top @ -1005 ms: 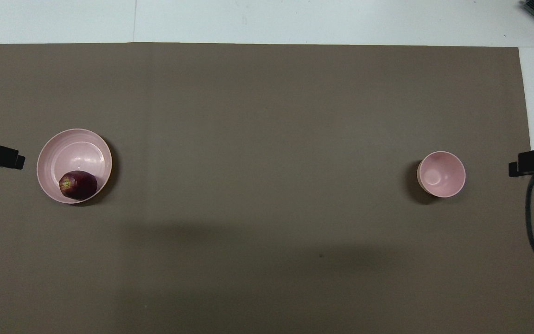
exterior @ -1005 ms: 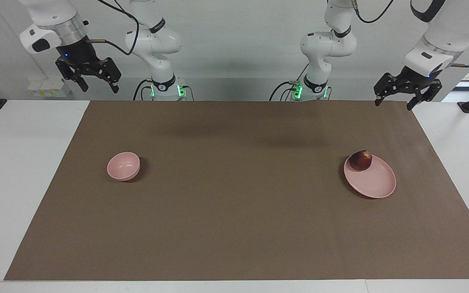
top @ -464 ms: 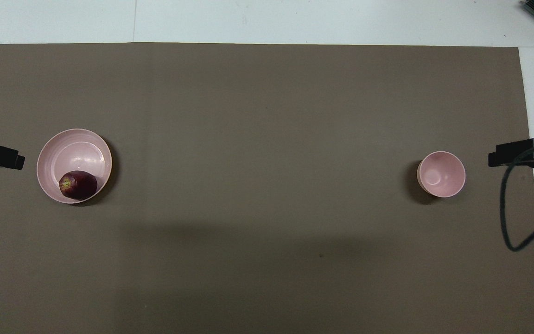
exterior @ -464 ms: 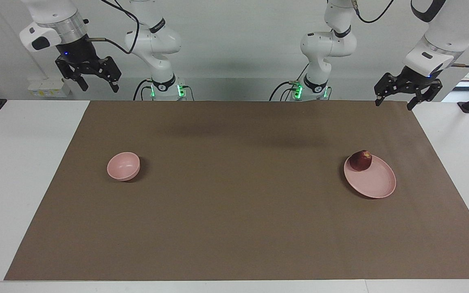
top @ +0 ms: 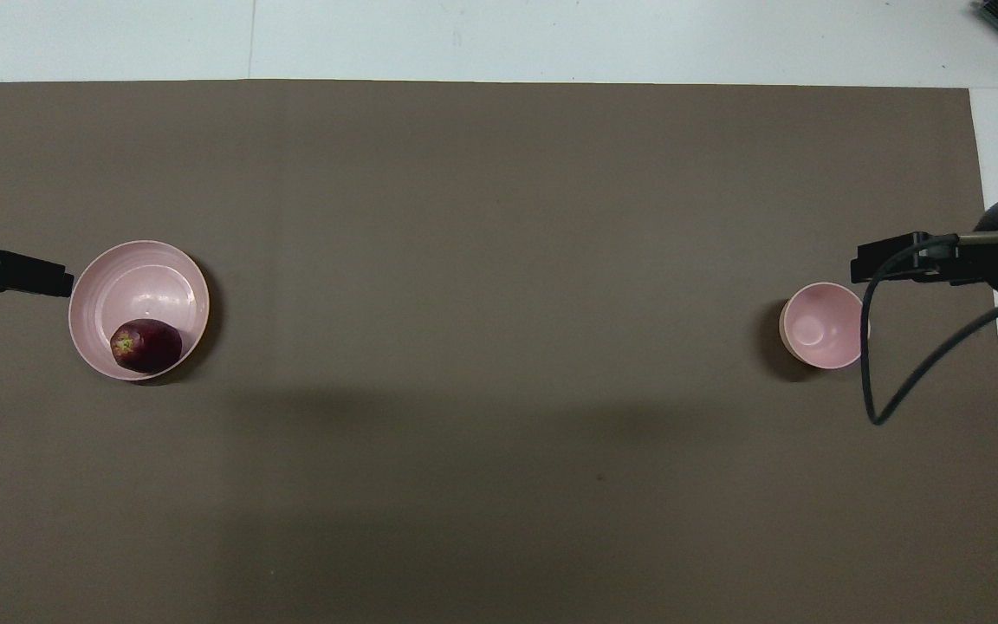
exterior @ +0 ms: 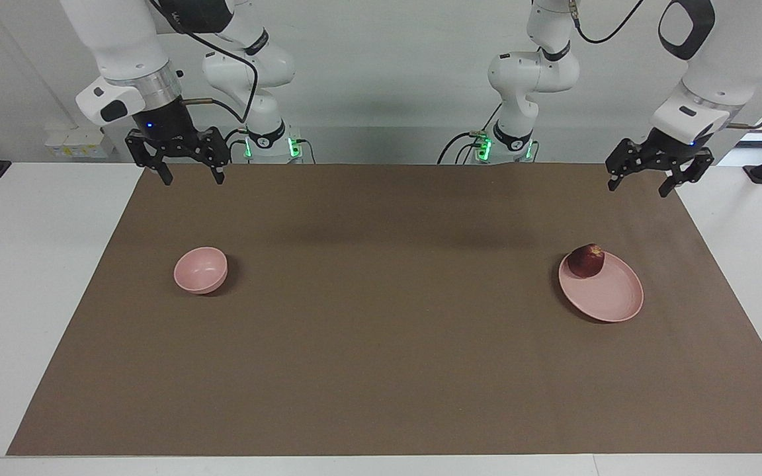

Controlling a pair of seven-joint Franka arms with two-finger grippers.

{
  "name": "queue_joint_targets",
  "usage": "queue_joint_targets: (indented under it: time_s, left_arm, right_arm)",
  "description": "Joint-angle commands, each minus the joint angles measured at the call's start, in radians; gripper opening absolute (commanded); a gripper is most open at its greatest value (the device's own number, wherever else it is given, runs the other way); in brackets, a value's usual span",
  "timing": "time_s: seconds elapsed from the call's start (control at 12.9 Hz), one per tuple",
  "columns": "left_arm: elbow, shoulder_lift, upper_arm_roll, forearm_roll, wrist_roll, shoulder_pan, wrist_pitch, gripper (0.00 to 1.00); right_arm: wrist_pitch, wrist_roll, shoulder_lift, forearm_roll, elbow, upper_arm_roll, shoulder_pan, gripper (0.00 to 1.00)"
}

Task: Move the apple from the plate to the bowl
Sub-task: 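Grasp the apple in the bowl with the left gripper while the right gripper advances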

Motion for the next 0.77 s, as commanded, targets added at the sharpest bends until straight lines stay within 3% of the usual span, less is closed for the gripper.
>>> queue_joint_targets:
  time_s: [0.0,0.39,0.7]
  left_arm:
    - [-0.134,-0.028,-0.007,-0.011,0.069,0.046,0.122,1.0]
    - [-0.317,-0.018,-0.007,-0.017,0.077,0.046,0.368,1.0]
    - [-0.433,0.031,-0.009,-0.02,0.079,0.046,0.479,1.0]
  right_arm:
    - [0.052,-0.002,0.011,0.027,-0.027,0.003,0.016,1.0]
    - [0.127,0.117,0.061,0.058,-0.035,0.005,0.057,1.0]
    - [0.139,0.183,0.094,0.121,-0.035,0.006,0.083,1.0]
